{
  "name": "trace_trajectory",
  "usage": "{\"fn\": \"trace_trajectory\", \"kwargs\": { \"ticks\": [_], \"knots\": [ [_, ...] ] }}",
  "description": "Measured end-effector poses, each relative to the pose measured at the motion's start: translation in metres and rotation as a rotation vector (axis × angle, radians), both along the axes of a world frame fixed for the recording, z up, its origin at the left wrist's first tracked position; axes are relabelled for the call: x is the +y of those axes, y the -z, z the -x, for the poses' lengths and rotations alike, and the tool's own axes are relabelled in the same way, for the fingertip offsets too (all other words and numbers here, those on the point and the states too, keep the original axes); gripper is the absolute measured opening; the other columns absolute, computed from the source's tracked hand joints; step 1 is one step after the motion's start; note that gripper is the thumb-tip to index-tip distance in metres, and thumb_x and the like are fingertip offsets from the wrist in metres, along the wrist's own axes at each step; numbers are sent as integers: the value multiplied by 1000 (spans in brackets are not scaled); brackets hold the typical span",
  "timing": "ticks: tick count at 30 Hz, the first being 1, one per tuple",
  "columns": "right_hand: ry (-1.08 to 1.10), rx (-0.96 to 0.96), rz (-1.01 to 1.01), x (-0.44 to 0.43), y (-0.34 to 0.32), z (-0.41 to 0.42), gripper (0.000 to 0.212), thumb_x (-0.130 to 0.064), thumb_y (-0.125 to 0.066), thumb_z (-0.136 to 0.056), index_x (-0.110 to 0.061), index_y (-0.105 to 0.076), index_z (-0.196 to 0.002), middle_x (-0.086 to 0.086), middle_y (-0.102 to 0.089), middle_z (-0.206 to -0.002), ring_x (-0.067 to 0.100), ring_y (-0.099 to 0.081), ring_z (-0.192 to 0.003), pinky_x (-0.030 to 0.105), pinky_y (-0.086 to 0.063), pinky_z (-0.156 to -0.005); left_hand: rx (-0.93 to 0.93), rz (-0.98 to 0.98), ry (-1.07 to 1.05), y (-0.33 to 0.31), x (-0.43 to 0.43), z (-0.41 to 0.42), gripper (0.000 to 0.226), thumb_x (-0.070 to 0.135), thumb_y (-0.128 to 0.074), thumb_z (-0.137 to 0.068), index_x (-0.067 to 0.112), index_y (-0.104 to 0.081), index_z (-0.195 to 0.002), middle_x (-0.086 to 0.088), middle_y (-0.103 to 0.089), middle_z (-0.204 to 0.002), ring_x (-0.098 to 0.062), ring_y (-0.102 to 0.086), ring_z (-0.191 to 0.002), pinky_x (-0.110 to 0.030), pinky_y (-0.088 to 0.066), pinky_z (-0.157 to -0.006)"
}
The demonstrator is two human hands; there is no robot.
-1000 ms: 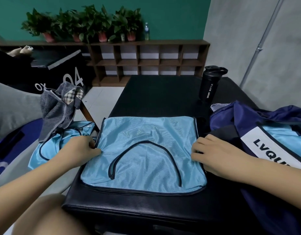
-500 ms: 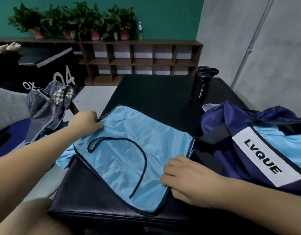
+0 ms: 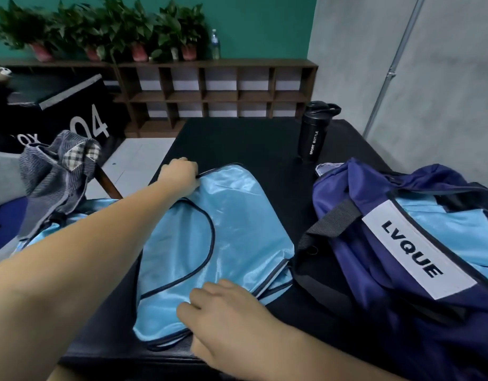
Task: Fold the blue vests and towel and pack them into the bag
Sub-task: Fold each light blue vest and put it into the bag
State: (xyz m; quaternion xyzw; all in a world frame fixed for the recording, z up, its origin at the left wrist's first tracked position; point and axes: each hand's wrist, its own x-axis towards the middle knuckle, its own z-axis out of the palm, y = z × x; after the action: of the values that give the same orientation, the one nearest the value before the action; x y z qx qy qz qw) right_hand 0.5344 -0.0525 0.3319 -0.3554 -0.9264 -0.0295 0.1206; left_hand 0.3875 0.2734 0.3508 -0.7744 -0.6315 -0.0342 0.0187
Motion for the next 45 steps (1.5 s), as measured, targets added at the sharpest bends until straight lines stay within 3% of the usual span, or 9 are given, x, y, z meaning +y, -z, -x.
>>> {"fn": "trace_trajectory", "kwargs": {
  "ticks": [4, 10, 14, 19, 25, 29, 33, 38, 45],
  "knots": [
    [19, 25, 7, -2, 1, 1, 30, -38, -77, -75, -20, -59, -92, -2, -54, -81, 21, -52, -76, 33, -47, -71, 1, -17, 25, 4, 1, -21, 25, 34, -63, -95, 20, -62, -116, -7, -56, -112, -35, -58, -109, -45, -45, -88],
    [121, 121, 15, -6, -18, -51, 23, -42, -47, -106, -23, -60, -106, -4, -55, -103, 22, -50, -96, 39, -43, -90, -157, -97, 15, 7, -16, 10, 48, 39, -70, -92, 22, -52, -132, -6, -53, -124, -34, -53, -118, -49, -43, -96],
    [217, 142, -24, -6, -18, -90, 14, -27, -54, -102, -23, -63, -113, -5, -57, -112, 22, -55, -102, 41, -45, -94, -263, -144, 184, 5, -77, 24, 33, 33, -71, -91, 25, -56, -119, 5, -55, -111, -27, -58, -105, -48, -49, -90],
    [324, 119, 0, -5, -15, -118, 34, -22, -46, -97, -22, -61, -128, -7, -57, -121, 20, -55, -112, 39, -43, -99, -421, -31, 402, 0, -193, 33, 18, 33, -74, -92, 37, -57, -99, 16, -58, -97, -8, -60, -89, -38, -53, -81],
    [440, 23, 1, -3, -19, -133, 12, -22, -54, -88, -24, -59, -99, -7, -51, -92, 20, -47, -84, 42, -47, -82, -513, 147, 553, 6, -296, 51, 13, 46, -73, -98, 43, -64, -107, 18, -59, -104, -10, -65, -96, -28, -52, -84],
    [370, -50, -22, -14, -20, -141, 8, -20, -59, -88, -23, -60, -96, -5, -51, -95, 23, -48, -87, 40, -44, -83, -475, 81, 560, 10, -319, 75, 19, 55, -69, -98, 45, -64, -114, 22, -60, -114, -11, -66, -106, -35, -53, -89],
    [300, -128, -53, -27, -15, -143, 9, -19, -57, -89, -19, -64, -96, 0, -56, -106, 28, -53, -95, 41, -44, -85, -309, -8, 569, 14, -329, 95, 26, 59, -70, -94, 43, -62, -113, 27, -55, -115, -2, -59, -103, -27, -44, -89],
    [240, -138, -54, -32, -17, -141, 11, -24, -59, -93, -18, -65, -99, 2, -59, -114, 26, -57, -97, 39, -48, -86, -173, -64, 570, 17, -326, 109, 18, 44, -72, -92, 37, -63, -106, 23, -56, -108, -8, -61, -91, -26, -42, -82],
    [200, -209, -69, -21, -14, -130, 19, -28, -55, -93, -20, -65, -108, -3, -54, -95, 26, -53, -85, 42, -51, -82, -40, -74, 573, 11, -317, 101, 12, 32, -67, -83, 33, -64, -95, 15, -55, -91, -12, -59, -82, -26, -39, -74]
  ]
}}
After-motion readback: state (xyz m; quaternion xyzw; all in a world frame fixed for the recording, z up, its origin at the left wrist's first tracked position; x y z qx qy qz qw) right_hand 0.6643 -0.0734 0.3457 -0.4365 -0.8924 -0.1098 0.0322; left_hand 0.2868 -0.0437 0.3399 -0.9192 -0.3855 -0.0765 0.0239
